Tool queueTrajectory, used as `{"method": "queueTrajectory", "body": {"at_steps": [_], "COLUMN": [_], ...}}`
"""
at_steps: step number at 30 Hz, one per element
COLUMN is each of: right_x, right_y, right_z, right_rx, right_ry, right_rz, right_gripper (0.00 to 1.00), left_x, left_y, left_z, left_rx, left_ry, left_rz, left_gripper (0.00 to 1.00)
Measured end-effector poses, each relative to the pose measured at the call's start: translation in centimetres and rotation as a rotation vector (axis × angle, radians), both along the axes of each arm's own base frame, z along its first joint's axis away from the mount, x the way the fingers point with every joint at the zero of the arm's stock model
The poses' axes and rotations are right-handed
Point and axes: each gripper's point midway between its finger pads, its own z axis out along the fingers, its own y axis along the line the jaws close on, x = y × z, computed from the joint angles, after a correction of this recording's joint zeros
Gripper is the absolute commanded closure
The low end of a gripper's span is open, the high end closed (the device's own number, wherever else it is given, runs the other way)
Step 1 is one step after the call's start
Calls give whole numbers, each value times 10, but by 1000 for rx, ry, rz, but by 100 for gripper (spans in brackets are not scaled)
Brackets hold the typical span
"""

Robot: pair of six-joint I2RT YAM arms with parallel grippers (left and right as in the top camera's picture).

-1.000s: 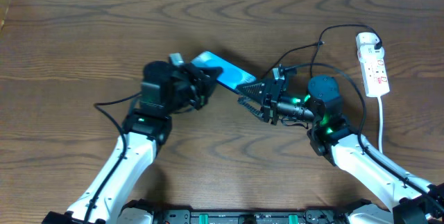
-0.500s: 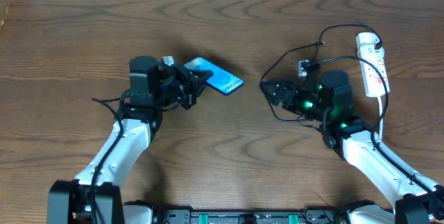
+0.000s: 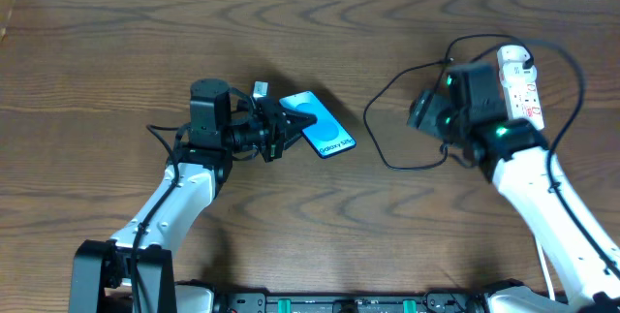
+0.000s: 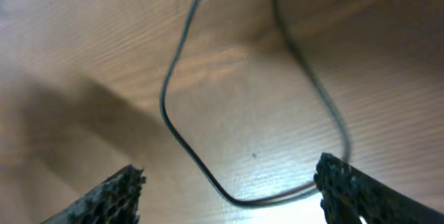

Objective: Plug charger to phone and switch on socket
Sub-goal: 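Open the right gripper, release the phone, and move right toward the cable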

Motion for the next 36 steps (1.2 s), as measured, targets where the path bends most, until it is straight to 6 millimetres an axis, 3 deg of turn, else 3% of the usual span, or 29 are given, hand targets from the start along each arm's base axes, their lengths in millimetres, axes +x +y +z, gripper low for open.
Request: {"method": "queueTrajectory", "body": {"at_steps": [2, 7, 11, 13, 18, 24, 28, 32, 36], "right_x": [8, 41, 48, 51, 63, 74, 100, 125, 142], "right_y": [-3, 6, 8, 9, 12, 13, 12, 10, 5], "right_z": [26, 87, 98, 98, 68, -3, -26, -40, -72], "right_rx": [-19, -28, -40, -42, -27, -48, -47, -25, -3], "right_ry": [-27, -212, -254, -263, -191, 88, 202, 224, 256], "right_rz": [-12, 52, 75, 77, 41, -26, -100, -180, -278], "right_gripper": [1, 1, 1, 8, 14, 30, 38, 39, 39], "left_x": [0, 0, -1, 0, 0, 2, 3, 3, 3], "left_y": [0, 0, 0, 0, 0, 1, 1, 1, 1], "left_z": [0, 0, 0, 0, 0, -2, -1, -2, -2], "left_rx": [2, 7, 9, 10, 12, 23, 23, 24, 24], "left_ry": [-13, -28, -35, -36, -36, -38, -40, -40, -40], "left_rz": [-7, -12, -14, -14, -11, 3, 4, 4, 4], "left_gripper": [93, 92, 92, 93, 93, 93, 93, 93, 93]}}
